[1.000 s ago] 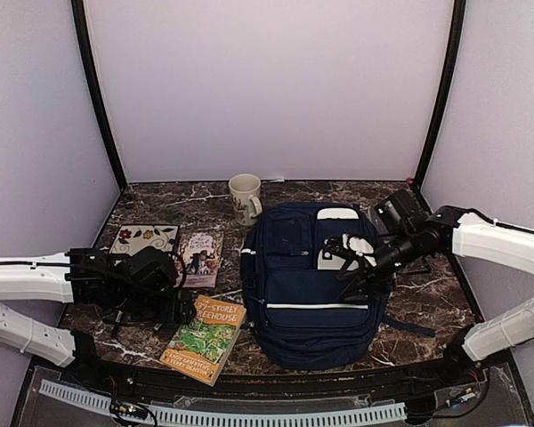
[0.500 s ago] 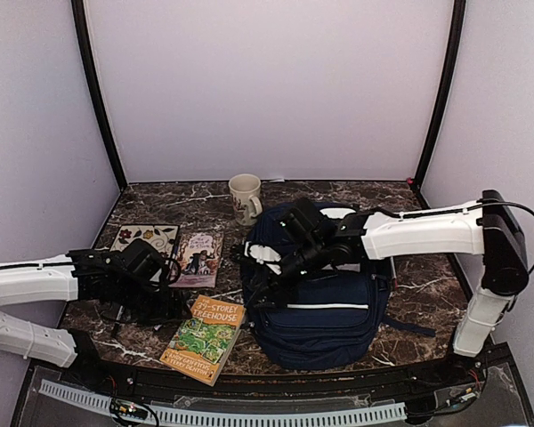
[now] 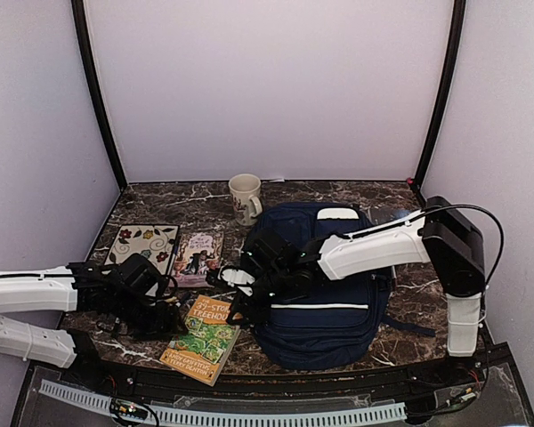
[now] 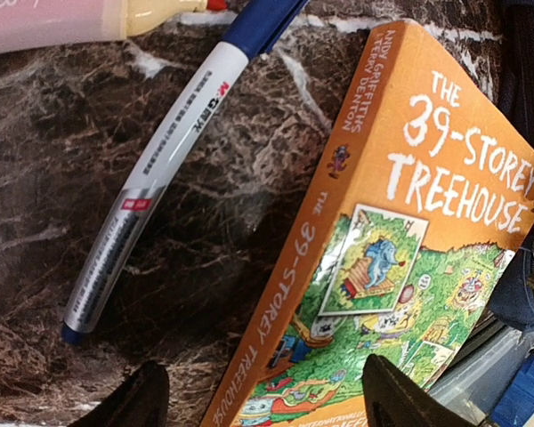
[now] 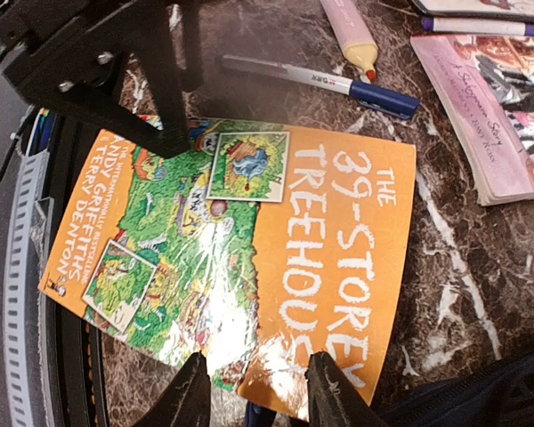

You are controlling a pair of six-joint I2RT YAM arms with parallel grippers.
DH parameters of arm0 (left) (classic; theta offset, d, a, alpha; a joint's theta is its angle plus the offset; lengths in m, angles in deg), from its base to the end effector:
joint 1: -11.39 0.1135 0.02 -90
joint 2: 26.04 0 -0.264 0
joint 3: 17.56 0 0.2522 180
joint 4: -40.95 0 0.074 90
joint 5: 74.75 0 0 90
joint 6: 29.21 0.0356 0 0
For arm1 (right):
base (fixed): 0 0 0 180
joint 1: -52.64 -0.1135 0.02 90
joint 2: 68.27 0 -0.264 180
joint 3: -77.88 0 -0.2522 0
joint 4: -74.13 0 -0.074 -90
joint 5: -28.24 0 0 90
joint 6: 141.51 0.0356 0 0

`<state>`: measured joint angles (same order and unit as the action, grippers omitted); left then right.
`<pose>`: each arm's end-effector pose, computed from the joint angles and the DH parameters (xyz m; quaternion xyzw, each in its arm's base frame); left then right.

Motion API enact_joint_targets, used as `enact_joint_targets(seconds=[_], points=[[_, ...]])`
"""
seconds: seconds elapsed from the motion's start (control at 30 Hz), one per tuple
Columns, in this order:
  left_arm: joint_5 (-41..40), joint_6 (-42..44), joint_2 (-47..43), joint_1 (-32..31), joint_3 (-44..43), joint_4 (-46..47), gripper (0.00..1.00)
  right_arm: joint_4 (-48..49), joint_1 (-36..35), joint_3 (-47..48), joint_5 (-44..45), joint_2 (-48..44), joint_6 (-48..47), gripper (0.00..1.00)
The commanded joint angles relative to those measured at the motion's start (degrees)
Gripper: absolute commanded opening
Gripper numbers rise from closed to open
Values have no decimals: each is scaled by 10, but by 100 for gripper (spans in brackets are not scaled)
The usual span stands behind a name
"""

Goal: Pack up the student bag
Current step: Adjust the book at the center of the board.

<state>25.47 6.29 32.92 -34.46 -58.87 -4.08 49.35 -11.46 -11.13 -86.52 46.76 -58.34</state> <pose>0.1168 -0.1294 0.1664 -0.0520 0.9667 -0.2361 0.0842 0.1753 0.3951 0.1699 -0.5919 0.7010 0.3408 0.2053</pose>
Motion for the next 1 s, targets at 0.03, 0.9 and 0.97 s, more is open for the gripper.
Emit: enact_joint_targets(seconds=[0.03, 0.9, 0.97], points=[[20, -14, -17, 4, 20, 11, 80, 3, -15, 27, 13, 24, 8, 32], [197, -58, 29, 7, 75, 122, 83, -16, -16, -21, 0, 99, -10, 13], [202, -67, 22, 8, 72, 148, 81, -22, -16, -12, -2, 107, -11, 13]])
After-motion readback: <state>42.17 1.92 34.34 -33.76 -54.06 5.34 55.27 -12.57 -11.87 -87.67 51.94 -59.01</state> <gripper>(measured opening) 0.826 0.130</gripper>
